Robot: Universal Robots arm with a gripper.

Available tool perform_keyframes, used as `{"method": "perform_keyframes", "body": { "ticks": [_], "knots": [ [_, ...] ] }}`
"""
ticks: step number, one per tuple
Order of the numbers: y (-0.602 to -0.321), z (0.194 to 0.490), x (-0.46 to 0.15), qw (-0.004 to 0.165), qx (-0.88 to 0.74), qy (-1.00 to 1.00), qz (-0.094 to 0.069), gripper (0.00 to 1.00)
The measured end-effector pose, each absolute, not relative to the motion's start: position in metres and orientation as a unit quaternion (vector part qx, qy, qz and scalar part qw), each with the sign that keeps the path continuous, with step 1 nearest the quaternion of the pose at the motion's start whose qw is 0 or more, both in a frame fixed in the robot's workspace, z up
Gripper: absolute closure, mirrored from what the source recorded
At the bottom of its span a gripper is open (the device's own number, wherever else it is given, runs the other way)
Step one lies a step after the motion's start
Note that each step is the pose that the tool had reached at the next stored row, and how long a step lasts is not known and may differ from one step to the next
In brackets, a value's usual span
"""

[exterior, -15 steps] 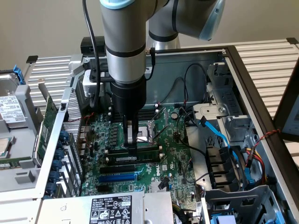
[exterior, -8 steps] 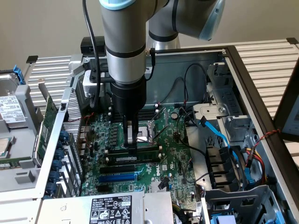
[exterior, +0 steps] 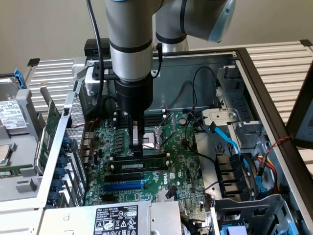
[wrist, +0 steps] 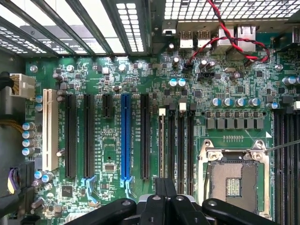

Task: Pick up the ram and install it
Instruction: 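Press down the ram until it locks into place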

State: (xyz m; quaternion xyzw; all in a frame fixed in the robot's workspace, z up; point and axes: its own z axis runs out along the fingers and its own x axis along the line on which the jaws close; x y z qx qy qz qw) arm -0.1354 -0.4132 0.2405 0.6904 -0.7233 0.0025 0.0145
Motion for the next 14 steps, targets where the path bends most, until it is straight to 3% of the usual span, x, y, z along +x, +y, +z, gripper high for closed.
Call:
{"method": "perform_keyframes", "body": {
  "ticks": [14],
  "knots": [
    [-0.4137, 0.2463, -0.1355, 0.013, 0.690, -0.723, 0.001, 0.89]
  ]
}}
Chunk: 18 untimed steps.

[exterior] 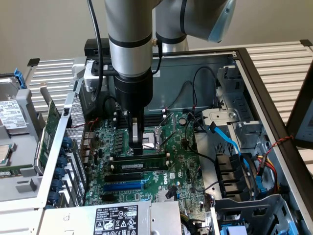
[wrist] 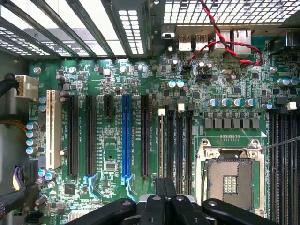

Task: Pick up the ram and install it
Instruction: 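Press down the ram until it locks into place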

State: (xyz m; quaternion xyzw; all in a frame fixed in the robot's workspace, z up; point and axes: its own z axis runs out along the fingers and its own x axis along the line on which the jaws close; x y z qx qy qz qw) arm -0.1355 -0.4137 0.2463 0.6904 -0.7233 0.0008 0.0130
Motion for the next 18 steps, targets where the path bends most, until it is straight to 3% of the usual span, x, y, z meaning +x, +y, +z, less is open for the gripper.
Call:
{"method": "perform_keyframes", "body": {
  "ticks": [18],
  "knots": [
    [-0.4137, 0.2462, -0.1355, 0.013, 0.617, -0.787, -0.001, 0.89]
  ]
}}
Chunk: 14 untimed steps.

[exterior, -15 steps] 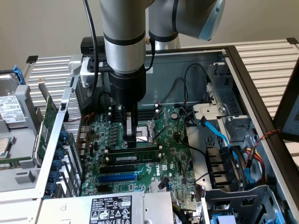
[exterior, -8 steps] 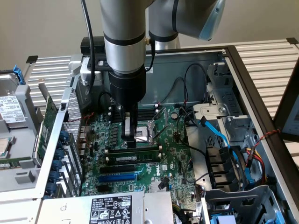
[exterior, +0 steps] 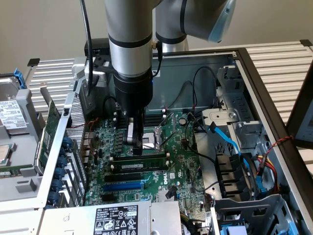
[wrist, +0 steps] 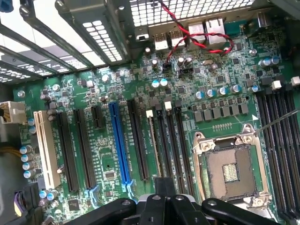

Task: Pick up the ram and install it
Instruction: 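Press down the ram until it locks into place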

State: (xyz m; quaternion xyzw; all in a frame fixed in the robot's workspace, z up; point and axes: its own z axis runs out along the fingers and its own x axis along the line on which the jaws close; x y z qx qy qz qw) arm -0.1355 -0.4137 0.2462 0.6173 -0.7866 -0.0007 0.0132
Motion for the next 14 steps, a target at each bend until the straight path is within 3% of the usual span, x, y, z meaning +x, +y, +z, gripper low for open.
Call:
{"method": "perform_keyframes", "body": {
  "ticks": [14],
  "knots": [
    [-0.4137, 0.2462, -0.1355, 0.013, 0.524, -0.852, -0.002, 0.89]
  ]
}}
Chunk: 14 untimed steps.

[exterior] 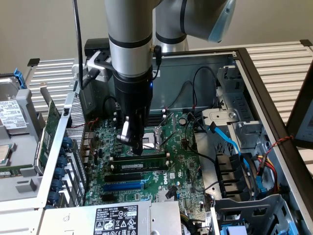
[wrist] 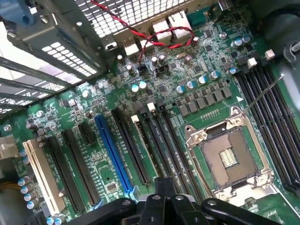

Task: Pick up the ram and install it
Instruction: 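Press down the ram until it locks into place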

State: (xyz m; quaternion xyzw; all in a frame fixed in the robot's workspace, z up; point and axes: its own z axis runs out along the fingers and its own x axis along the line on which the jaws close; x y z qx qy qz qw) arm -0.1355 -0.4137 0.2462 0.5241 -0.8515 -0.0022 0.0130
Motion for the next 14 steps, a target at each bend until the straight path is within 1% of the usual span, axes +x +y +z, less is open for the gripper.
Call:
{"method": "perform_keyframes", "body": {
  "ticks": [14],
  "knots": [
    [-0.4137, 0.2463, -0.1355, 0.013, 0.428, -0.904, -0.004, 0.89]
  ]
}}
